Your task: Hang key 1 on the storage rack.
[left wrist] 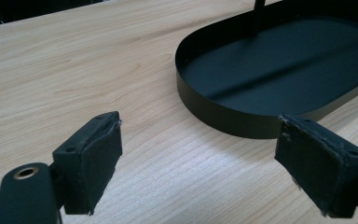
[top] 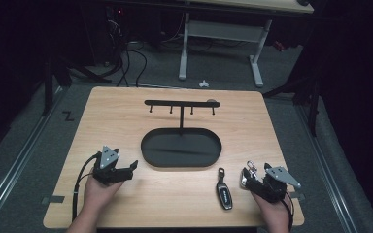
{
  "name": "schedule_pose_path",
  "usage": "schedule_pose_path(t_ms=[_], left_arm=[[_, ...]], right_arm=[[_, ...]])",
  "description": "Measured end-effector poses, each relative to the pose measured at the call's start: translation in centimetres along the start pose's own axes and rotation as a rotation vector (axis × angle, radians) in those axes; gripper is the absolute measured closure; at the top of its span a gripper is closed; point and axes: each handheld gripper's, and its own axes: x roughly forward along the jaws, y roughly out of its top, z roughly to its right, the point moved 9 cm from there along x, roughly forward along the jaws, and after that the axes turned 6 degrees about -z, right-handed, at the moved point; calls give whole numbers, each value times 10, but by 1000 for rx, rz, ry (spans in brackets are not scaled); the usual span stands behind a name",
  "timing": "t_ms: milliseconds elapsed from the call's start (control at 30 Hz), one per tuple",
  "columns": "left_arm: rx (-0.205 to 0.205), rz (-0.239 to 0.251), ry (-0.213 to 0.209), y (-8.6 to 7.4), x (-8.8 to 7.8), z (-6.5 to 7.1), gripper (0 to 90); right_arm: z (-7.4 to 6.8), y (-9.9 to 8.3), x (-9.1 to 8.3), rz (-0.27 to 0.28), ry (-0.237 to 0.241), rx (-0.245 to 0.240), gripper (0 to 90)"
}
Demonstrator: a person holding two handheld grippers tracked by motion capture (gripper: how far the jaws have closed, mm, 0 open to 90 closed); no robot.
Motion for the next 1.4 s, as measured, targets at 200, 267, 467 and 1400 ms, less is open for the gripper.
schedule_pose_path(t_ms=[200, 267, 467, 1400], left_arm=[[8, -4, 13, 1, 1, 0, 110], [12, -14, 14, -1, 2, 1, 94], [12, -12, 20, -1, 0, 1, 78], [-26, -22, 18, -3, 1, -4, 1]], right_arm=[[-7, 1, 0, -1, 12, -11, 188], [-12, 2, 0, -3, 27, -18, 189], [-20, 2, 2, -17, 47, -44, 189], [-37, -10, 5, -152, 117, -109, 410]])
